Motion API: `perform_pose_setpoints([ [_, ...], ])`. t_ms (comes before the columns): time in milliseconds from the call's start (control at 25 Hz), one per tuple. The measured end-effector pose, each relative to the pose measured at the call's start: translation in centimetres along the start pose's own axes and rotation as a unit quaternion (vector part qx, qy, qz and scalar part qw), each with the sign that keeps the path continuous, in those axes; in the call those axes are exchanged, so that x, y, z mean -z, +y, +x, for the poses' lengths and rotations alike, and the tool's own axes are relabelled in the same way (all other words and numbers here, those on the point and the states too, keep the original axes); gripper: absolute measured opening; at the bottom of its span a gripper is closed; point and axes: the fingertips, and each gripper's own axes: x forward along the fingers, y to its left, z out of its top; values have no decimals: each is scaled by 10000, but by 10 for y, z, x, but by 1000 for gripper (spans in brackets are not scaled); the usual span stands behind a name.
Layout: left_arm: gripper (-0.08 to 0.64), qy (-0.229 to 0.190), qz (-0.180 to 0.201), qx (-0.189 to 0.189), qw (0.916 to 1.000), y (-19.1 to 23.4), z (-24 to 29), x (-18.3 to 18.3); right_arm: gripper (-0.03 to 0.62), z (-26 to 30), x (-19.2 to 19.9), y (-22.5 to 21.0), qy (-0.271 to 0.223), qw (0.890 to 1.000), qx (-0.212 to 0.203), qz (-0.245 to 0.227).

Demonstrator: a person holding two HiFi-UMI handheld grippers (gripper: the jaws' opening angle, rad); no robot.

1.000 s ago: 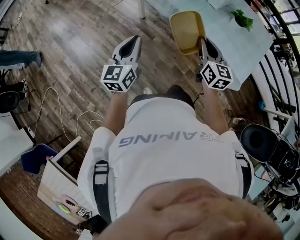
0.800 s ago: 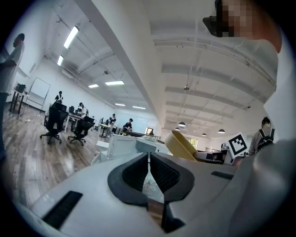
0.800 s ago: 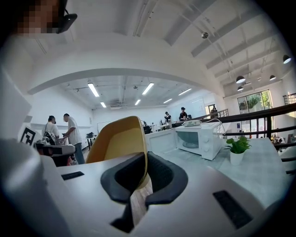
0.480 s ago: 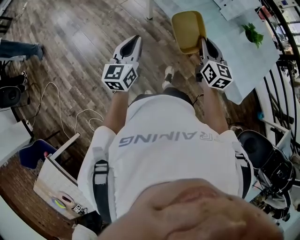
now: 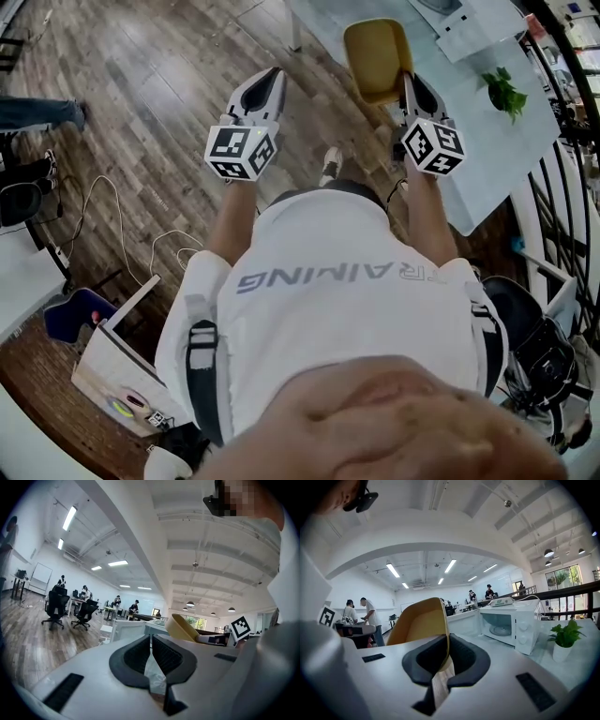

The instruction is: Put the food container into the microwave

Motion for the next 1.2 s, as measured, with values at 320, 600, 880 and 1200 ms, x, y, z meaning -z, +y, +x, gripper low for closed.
perform_pose_setpoints([
  [320, 43, 77, 123, -198, 9997, 0, 72, -8, 34, 59, -17, -55, -21, 9998, -164, 131],
  [600, 43, 225, 174, -195, 9994, -10, 144, -2, 34, 94, -20, -122, 38, 9996, -43, 274],
  [880, 43, 409, 266, 143, 9987, -26, 197, 6, 34, 98, -21, -166, 1, 9990, 241, 378],
  [1200, 43, 445, 399, 913, 9940, -39, 271, -2, 34, 103, -30, -215, -75, 9951, 889, 425],
])
